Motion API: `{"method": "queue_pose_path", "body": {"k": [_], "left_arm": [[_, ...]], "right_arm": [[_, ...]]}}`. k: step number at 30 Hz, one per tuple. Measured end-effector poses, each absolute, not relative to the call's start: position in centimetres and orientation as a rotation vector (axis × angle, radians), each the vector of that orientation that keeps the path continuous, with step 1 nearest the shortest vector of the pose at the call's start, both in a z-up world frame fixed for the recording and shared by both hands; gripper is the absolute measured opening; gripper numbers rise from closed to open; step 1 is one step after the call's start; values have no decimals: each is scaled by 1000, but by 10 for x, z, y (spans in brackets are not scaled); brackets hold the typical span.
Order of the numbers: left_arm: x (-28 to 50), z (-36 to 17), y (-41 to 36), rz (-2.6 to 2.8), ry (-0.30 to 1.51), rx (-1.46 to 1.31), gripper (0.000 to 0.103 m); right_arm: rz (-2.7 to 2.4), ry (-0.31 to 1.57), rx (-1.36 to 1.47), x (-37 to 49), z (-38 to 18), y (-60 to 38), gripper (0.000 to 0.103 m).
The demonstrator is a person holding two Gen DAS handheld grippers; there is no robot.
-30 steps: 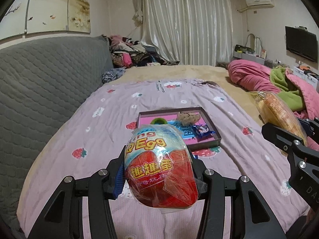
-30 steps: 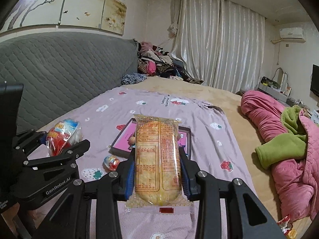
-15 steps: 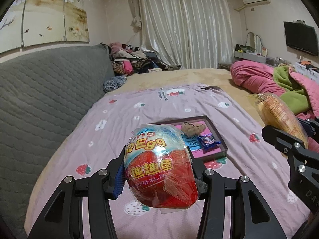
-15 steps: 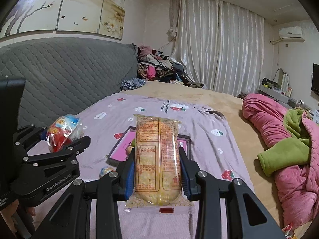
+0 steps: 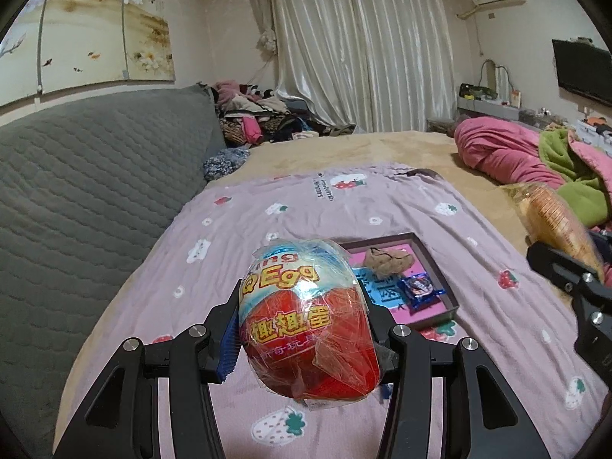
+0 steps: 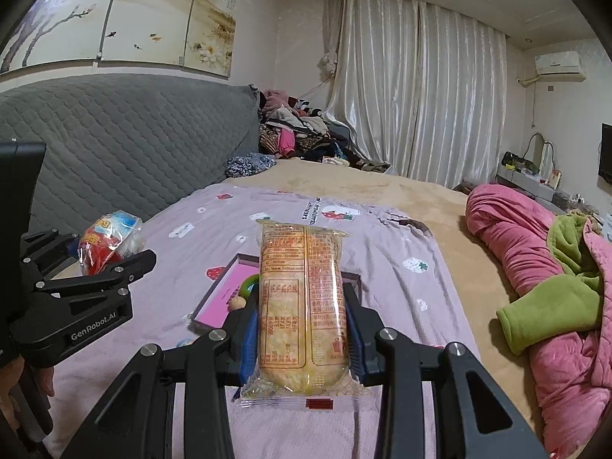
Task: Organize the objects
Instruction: 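Lift the red egg and cake bar and carry both toward the tray, then lower the red egg with the left tool while the right tool lowers the cake bar over the tray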
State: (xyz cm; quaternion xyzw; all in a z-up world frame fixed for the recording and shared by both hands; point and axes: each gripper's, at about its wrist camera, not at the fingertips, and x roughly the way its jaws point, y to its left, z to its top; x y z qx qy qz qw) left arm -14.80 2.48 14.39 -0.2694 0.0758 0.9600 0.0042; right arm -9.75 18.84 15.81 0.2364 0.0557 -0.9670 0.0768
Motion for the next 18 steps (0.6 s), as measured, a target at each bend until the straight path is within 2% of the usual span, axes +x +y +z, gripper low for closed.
{"method": "queue_pose_path", "body": {"k": [18], "left_arm": [[-242,100,16,2977,218,-911,52]], "right_arm": [[-2907,197,750,-183,132,182,38]]}}
